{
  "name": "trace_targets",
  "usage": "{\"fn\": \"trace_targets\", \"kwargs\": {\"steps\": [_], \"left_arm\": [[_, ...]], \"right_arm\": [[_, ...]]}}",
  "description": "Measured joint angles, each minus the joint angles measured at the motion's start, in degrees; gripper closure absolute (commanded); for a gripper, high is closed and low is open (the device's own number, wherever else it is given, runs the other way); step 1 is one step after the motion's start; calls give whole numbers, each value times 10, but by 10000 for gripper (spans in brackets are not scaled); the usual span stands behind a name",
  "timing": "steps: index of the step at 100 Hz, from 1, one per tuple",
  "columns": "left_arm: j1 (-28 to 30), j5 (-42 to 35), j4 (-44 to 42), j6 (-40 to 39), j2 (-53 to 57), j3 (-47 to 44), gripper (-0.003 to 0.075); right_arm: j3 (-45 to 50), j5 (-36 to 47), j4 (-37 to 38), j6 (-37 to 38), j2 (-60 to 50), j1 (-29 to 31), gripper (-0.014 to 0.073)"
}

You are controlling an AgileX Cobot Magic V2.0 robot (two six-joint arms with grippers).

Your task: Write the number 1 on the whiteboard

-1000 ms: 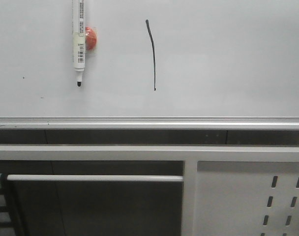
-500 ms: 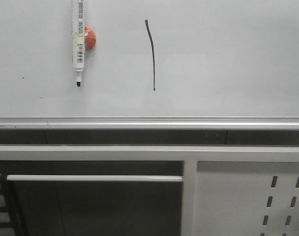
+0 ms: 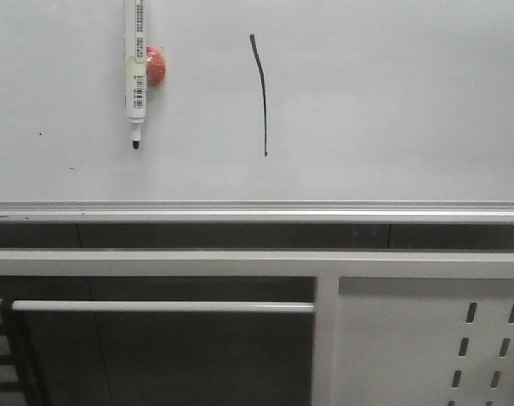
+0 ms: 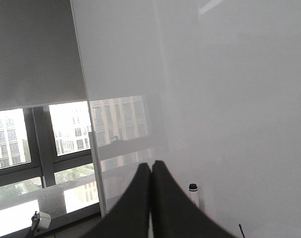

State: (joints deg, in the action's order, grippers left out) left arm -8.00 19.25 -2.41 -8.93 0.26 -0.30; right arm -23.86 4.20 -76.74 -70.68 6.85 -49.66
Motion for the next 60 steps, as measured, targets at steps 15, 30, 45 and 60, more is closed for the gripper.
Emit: {"fn": "trace_targets", "kwargs": {"steps": [15, 30, 45, 60], "left_arm": [[4, 1, 11, 0, 0, 0, 738], [5, 1, 15, 0, 0, 0, 738], [5, 2, 15, 0, 0, 0, 738], [5, 2, 15, 0, 0, 0, 738]], "right_arm": [[0, 0, 0, 0, 0, 0, 645], [0, 0, 0, 0, 0, 0, 645], [0, 0, 0, 0, 0, 0, 645], [0, 0, 0, 0, 0, 0, 645]]}}
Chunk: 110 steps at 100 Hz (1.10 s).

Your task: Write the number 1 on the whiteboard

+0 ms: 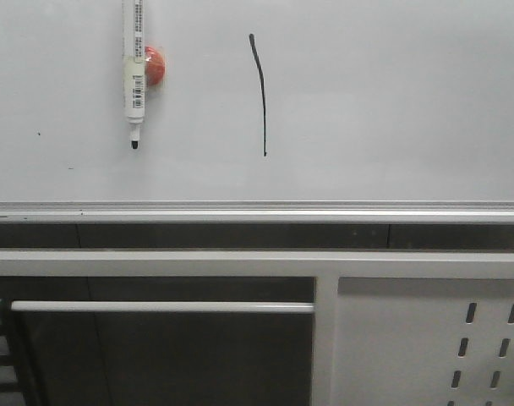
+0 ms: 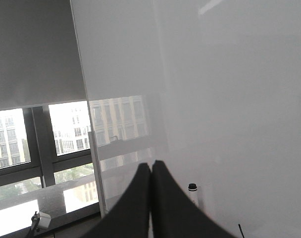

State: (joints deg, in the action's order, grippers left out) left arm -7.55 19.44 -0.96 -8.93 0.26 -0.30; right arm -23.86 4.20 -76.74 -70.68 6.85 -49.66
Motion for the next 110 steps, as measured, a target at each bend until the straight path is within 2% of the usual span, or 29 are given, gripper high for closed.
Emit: {"fn": "trace_targets", "kwargs": {"steps": [17, 41, 63, 94, 101, 104, 110], "left_arm": [[0, 0, 0, 0, 0, 0, 738], [0, 0, 0, 0, 0, 0, 738], [0, 0, 0, 0, 0, 0, 738], [0, 0, 0, 0, 0, 0, 738], [0, 0, 0, 0, 0, 0, 738], [0, 0, 1, 0, 0, 0, 738], [0, 0, 1, 0, 0, 0, 738]], "right_arm": [[0, 4, 0, 0, 0, 0, 645], [52, 132, -9, 0, 0, 0, 645], [116, 159, -35, 0, 0, 0, 645], [125, 141, -19, -19, 30, 0, 645], [125, 140, -43, -57, 41, 0, 645], [125, 138, -84, -89, 46, 0, 645], [122, 138, -180, -199, 57, 0, 645]]}}
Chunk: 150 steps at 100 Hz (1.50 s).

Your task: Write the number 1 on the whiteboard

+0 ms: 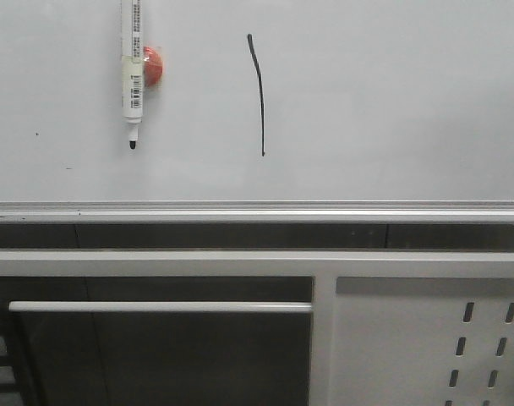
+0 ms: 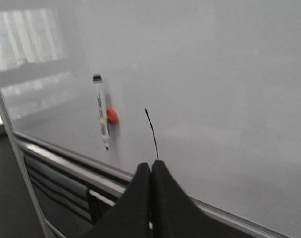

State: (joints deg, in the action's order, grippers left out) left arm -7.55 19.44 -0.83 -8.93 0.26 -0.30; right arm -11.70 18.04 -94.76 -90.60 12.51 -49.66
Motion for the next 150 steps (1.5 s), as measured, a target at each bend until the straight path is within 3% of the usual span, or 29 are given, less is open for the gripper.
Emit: {"fn": "trace_targets", "kwargs": {"steps": [6, 13, 47, 56, 73, 95, 109, 122, 150], "left_arm": [[0, 0, 0, 0, 0, 0, 738], [0, 0, 0, 0, 0, 0, 738], [0, 0, 0, 0, 0, 0, 738], [0, 0, 0, 0, 0, 0, 738], [0, 0, 0, 0, 0, 0, 738], [0, 0, 0, 0, 0, 0, 738], [0, 0, 0, 0, 0, 0, 738], [0, 0, 0, 0, 0, 0, 738], [0, 0, 0, 0, 0, 0, 738]], "right_arm": [[-6, 1, -63, -88, 14, 0, 645], [-15, 4, -93, -131, 25, 0, 645], [-35, 15, -103, -148, 51, 17, 645], [-34, 15, -5, -43, 56, 28, 645], [1, 6, 367, 326, 70, 68, 645], [35, -141, 635, 646, 98, 203, 645], [51, -168, 832, 822, 89, 279, 645], [76, -169, 918, 894, 68, 330, 645], [124, -174, 960, 913, 10, 428, 645]]}}
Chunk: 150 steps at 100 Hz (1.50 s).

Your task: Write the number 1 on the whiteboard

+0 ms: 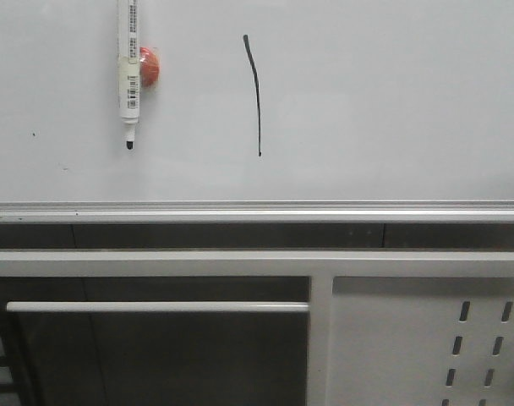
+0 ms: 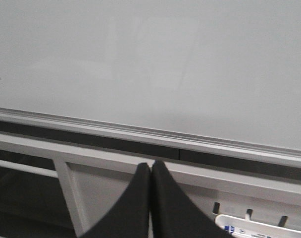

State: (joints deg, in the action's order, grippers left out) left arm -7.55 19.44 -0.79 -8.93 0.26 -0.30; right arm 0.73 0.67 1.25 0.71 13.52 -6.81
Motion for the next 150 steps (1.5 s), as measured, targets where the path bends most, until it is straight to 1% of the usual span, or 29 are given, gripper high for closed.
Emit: {"fn": "trace_targets", "kwargs": {"steps": [12, 28, 45, 59, 150], "left_arm": [[0, 0, 0, 0, 0, 0, 738], [0, 0, 0, 0, 0, 0, 738], [0, 0, 0, 0, 0, 0, 738], [0, 0, 0, 0, 0, 0, 738], [0, 0, 0, 0, 0, 0, 738]], "right_arm": [[0, -7, 15, 6, -48, 39, 645], [0, -71, 30, 13, -112, 77, 645], [0, -150, 41, 14, -140, 88, 645], [0, -187, 42, 14, -140, 88, 645], [0, -196, 44, 15, -140, 88, 645]]}}
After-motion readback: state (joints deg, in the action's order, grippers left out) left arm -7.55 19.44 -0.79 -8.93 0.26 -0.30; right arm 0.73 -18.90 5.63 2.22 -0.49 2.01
